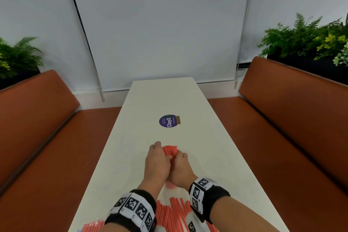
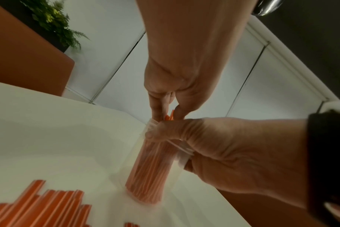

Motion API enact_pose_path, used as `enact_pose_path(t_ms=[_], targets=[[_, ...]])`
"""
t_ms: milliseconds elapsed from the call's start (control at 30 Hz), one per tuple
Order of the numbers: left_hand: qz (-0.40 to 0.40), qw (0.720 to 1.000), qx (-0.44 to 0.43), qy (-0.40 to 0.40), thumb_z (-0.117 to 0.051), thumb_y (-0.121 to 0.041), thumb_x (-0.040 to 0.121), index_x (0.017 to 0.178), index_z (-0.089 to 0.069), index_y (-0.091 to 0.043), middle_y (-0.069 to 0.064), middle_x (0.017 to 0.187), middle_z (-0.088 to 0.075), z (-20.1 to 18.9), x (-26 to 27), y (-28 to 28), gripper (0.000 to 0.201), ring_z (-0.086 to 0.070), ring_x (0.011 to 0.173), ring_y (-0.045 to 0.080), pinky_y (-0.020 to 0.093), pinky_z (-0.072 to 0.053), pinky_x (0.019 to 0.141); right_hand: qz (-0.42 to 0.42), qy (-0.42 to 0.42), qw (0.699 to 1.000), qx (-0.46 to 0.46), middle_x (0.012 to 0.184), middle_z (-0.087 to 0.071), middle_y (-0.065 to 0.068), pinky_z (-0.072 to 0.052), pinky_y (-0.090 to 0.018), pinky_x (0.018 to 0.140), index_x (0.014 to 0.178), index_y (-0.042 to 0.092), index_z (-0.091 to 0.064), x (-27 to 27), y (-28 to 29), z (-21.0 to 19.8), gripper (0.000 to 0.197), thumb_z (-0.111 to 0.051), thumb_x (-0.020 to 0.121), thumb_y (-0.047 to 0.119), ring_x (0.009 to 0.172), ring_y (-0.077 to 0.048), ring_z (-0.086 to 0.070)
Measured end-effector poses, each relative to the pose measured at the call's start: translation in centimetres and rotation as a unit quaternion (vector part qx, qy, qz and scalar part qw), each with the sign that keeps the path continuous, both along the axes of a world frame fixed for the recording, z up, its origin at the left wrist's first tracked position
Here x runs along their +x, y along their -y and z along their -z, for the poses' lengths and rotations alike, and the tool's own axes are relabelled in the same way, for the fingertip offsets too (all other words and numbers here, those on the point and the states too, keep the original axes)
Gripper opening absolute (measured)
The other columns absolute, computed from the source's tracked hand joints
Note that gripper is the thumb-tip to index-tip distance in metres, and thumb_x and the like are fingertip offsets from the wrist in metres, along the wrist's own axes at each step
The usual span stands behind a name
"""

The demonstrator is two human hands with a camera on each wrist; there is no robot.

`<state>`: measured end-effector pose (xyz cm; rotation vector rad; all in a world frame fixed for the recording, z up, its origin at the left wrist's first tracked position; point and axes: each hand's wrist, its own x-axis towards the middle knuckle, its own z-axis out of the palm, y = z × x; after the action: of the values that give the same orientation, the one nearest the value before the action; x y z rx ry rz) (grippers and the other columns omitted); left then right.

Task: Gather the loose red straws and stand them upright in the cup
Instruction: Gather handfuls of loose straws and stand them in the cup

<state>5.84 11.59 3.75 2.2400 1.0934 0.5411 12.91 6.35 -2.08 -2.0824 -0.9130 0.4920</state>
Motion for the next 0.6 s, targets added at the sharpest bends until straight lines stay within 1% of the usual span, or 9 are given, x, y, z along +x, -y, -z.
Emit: enact_pose_path(t_ms=[67, 133, 200, 233, 300, 367, 433, 533, 600], targets=[[-0.006, 0.998, 0.052, 0.022, -0.062, -0.017, 0.088, 0.134, -0.040, -0.012, 0.008, 0.128, -0.042, -0.1, -0.4, -0.1, 0.052, -0.051, 0.118, 0.025, 0.029, -0.046, 0.094, -0.003, -0.002, 1.000, -0.012, 0.120, -0.040, -0.008, -0.045, -0.030, 0.096, 0.126, 0.008, -0.038, 0.1, -0.1, 0.0, 0.079, -0.079, 0.062, 0.027, 0.100, -0.013, -0.038], [-0.015, 0.996, 0.084, 0.027, -0.061, -0.023, 0.089, 0.137, -0.035, -0.015, 0.008, 0.130, -0.036, 0.2, -0.5, -0.3, 0.055, -0.039, 0.123, 0.023, 0.030, -0.044, 0.096, -0.005, 0.005, 1.000, -0.025, 0.123, -0.039, -0.008, -0.045, -0.032, 0.098, 0.129, 0.009, -0.035, 0.1, -0.1, -0.1, 0.088, -0.083, 0.059, 0.030, 0.104, -0.015, -0.040], [-0.020, 0.999, 0.040, 0.025, -0.051, -0.026, 0.094, 0.144, -0.027, -0.017, 0.010, 0.142, -0.026, 0.7, -0.4, -0.6, 0.056, -0.025, 0.133, 0.025, 0.034, -0.036, 0.107, -0.010, 0.016, 0.999, -0.038, 0.125, -0.038, -0.009, -0.045, -0.033, 0.099, 0.133, 0.008, -0.031, 0.2, -0.3, 0.1, 0.095, -0.084, 0.058, 0.033, 0.110, -0.018, -0.042], [-0.007, 1.000, 0.008, 0.022, -0.045, -0.025, 0.097, 0.147, -0.023, -0.018, 0.011, 0.149, -0.019, 1.1, -0.2, -0.7, 0.055, -0.019, 0.138, 0.026, 0.036, -0.031, 0.112, -0.011, 0.025, 0.999, -0.043, 0.126, -0.037, -0.011, -0.045, -0.034, 0.100, 0.135, 0.007, -0.028, 0.2, -0.5, 0.3, 0.098, -0.083, 0.058, 0.034, 0.113, -0.021, -0.042], [0.056, 0.997, -0.042, 0.013, -0.034, -0.023, 0.100, 0.149, -0.019, -0.019, 0.009, 0.157, -0.008, 1.8, 0.1, -0.9, 0.052, -0.012, 0.145, 0.025, 0.037, -0.022, 0.118, -0.020, 0.069, 0.996, -0.056, 0.128, -0.038, -0.012, -0.046, -0.035, 0.098, 0.138, 0.006, -0.025, 0.3, -0.8, 0.7, 0.099, -0.077, 0.061, 0.040, 0.113, -0.023, -0.042], [0.113, 0.992, -0.059, 0.011, -0.030, -0.023, 0.101, 0.150, -0.019, -0.022, 0.006, 0.159, -0.006, 2.5, 0.3, -1.1, 0.050, -0.011, 0.147, 0.022, 0.035, -0.018, 0.120, -0.027, 0.111, 0.991, -0.062, 0.128, -0.041, -0.012, -0.046, -0.031, 0.094, 0.139, 0.009, -0.027, 0.4, -1.2, 1.4, 0.093, -0.069, 0.065, 0.045, 0.102, -0.018, -0.040], [0.146, 0.988, -0.054, 0.001, -0.029, -0.023, 0.102, 0.149, -0.023, -0.025, 0.002, 0.160, -0.008, 2.9, 0.5, -1.3, 0.048, -0.005, 0.148, 0.022, 0.035, -0.015, 0.120, -0.031, 0.134, 0.988, -0.069, 0.127, -0.041, -0.009, -0.042, -0.024, 0.089, 0.139, 0.014, -0.028, 0.6, -1.4, 1.9, 0.090, -0.065, 0.066, 0.049, 0.093, -0.012, -0.032], [0.167, 0.985, -0.031, -0.035, -0.029, -0.024, 0.102, 0.147, -0.029, -0.023, -0.001, 0.160, -0.012, 3.0, 0.8, -1.9, 0.045, 0.001, 0.149, 0.024, 0.038, -0.012, 0.122, -0.039, 0.145, 0.986, -0.072, 0.127, -0.040, -0.007, -0.036, -0.022, 0.087, 0.142, 0.016, -0.026, 0.7, -1.6, 2.2, 0.098, -0.063, 0.060, 0.057, 0.092, -0.010, -0.025], [0.180, 0.982, -0.019, -0.049, -0.028, -0.025, 0.102, 0.148, -0.027, -0.019, -0.003, 0.160, -0.012, 2.9, 0.9, -2.1, 0.046, 0.006, 0.148, 0.024, 0.036, -0.010, 0.122, -0.035, 0.145, 0.986, -0.072, 0.127, -0.040, -0.006, -0.033, -0.021, 0.086, 0.142, 0.018, -0.026, 0.7, -1.7, 2.2, 0.100, -0.060, 0.057, 0.060, 0.091, -0.010, -0.025]])
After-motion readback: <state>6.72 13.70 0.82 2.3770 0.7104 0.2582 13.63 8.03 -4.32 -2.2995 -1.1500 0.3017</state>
